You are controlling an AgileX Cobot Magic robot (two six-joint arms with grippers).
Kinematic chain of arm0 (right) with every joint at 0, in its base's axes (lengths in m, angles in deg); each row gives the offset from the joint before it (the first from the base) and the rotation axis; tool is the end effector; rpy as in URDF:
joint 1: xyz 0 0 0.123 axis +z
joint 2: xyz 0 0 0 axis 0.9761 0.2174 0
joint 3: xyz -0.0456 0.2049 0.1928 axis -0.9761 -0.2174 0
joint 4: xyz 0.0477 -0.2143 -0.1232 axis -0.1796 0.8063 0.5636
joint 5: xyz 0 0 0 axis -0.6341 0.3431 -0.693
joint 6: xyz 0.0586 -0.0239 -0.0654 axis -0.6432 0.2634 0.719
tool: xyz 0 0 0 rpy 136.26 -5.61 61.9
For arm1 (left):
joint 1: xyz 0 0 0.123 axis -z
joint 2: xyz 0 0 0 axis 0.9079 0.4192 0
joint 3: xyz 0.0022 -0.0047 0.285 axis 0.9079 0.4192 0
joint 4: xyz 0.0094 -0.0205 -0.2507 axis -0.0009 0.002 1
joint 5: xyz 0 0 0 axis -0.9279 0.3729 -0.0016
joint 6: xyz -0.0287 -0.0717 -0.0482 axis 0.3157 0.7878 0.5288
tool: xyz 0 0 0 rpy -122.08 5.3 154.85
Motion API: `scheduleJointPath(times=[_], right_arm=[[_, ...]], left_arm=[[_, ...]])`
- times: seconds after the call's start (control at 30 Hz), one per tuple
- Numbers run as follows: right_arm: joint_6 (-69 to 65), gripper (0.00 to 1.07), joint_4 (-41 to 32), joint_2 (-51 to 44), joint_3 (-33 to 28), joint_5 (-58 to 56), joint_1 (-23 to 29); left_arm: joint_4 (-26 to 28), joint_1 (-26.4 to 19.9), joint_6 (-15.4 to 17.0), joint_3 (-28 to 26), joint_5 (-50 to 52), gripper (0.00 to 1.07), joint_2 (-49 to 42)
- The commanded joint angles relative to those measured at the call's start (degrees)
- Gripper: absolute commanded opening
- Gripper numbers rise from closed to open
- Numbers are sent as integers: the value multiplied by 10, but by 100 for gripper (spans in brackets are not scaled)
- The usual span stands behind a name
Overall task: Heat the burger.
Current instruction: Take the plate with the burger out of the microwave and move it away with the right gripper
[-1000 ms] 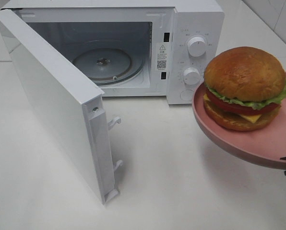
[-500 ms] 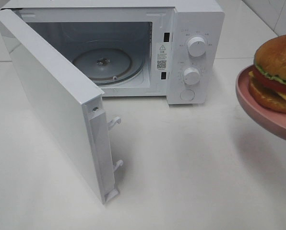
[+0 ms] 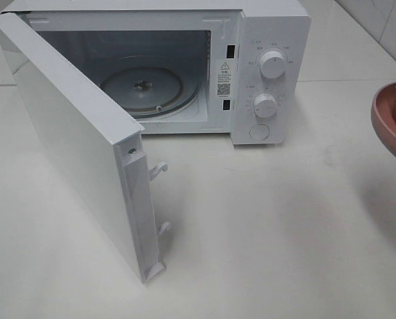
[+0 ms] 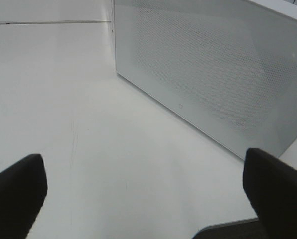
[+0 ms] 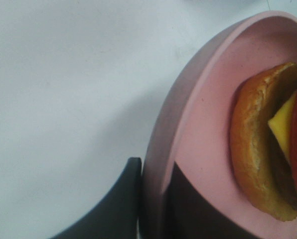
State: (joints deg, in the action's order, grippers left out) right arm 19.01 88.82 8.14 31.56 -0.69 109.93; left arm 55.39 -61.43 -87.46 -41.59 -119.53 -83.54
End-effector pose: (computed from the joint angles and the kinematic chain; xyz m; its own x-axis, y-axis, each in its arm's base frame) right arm 0.1228 0.0390 0.2529 -0.3040 -0.8970 -0.3209 -0.6439 0.4417 -0.6248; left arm -0.0103 -0.0115 0.2833 -0.4394 0.0191 -0.8981 0.1805 0.9813 -0.0674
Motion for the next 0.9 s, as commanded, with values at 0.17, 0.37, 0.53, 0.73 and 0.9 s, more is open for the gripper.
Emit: scheduleJointPath(times=[0.17, 0.37, 0.53, 0.73, 0.9], right_arm=[[-109, 0, 77, 35, 6, 20, -2], [-214, 0, 101, 78, 6, 17, -2], [-283, 0, 107, 113, 8, 11, -2], [-343, 0, 120, 153, 29, -2, -1], [-388, 0, 122, 197, 44, -13, -1]], left_arm=[[1, -2, 1, 2, 6, 100, -10], [1, -2, 1, 2, 6, 100, -10], [1, -2, 1, 2, 6, 100, -10], [1, -2, 1, 2, 6, 100, -10], [1, -2, 1, 2, 6, 100, -10]])
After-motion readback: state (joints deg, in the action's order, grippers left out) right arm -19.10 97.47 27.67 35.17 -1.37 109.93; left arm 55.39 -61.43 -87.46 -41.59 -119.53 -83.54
